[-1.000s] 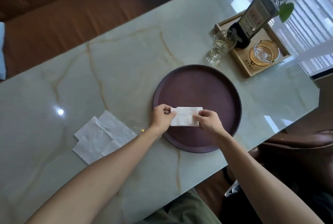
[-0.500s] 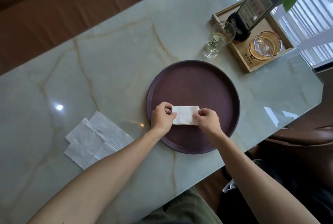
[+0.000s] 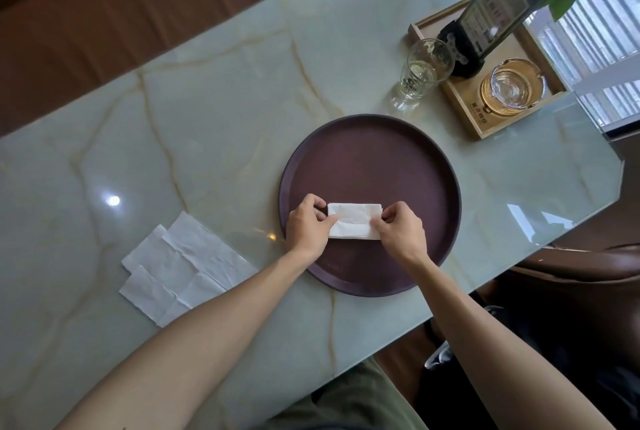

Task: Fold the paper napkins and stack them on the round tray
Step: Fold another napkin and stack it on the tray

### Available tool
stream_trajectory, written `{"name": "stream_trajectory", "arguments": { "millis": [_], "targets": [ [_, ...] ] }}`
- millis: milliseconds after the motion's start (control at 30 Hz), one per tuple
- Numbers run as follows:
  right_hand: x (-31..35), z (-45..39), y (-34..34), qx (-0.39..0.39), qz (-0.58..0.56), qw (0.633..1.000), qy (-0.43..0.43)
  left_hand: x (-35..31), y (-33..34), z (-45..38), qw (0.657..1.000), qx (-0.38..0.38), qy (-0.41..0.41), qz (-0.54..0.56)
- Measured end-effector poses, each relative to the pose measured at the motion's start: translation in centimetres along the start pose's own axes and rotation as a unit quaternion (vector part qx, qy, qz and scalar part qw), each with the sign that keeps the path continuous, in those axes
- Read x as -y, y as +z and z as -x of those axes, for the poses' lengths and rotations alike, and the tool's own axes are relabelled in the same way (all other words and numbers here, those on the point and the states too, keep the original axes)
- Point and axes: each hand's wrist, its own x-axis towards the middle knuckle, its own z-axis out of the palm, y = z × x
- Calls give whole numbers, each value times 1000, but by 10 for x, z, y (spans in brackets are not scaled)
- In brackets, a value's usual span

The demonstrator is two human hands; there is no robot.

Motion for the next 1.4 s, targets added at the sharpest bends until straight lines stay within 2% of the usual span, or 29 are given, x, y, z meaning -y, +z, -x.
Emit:
{"name": "stream_trajectory", "arguments": {
  "millis": [267, 367, 500, 633, 733, 933, 1033, 1133, 1200, 1300, 1400],
  "targets": [
    [0, 6, -6, -5, 2, 1000, 29, 9, -7, -2, 1000, -12, -12, 16],
    [3, 10, -13, -50, 18, 998, 39, 14, -17, -1, 999, -19, -17, 31],
    [26, 22, -11, -113, 9, 993, -40, 30, -47, 3, 998, -39, -13, 38],
    [68, 42, 15, -69, -8, 985, -158, 55, -91, 11, 996, -61, -25, 62],
    [101, 61, 44, -13, 4, 978, -207, 81, -128, 23, 991, -80, -52, 90],
    [150, 96, 115, 158, 87, 960, -215, 149, -191, 51, 962, -145, -171, 154],
    [158, 112, 150, 209, 133, 943, -221, 184, -208, 64, 945, -177, -216, 172],
    [161, 124, 177, 220, 173, 934, -223, 215, -215, 80, 927, -202, -251, 191],
    [162, 131, 191, 199, 193, 932, -234, 232, -217, 89, 922, -211, -261, 191],
    [162, 141, 206, 148, 215, 938, -230, 248, -214, 96, 922, -185, -279, 193],
    [160, 149, 218, 150, 171, 959, -171, 256, -207, 97, 914, -150, -284, 249]
  ]
}}
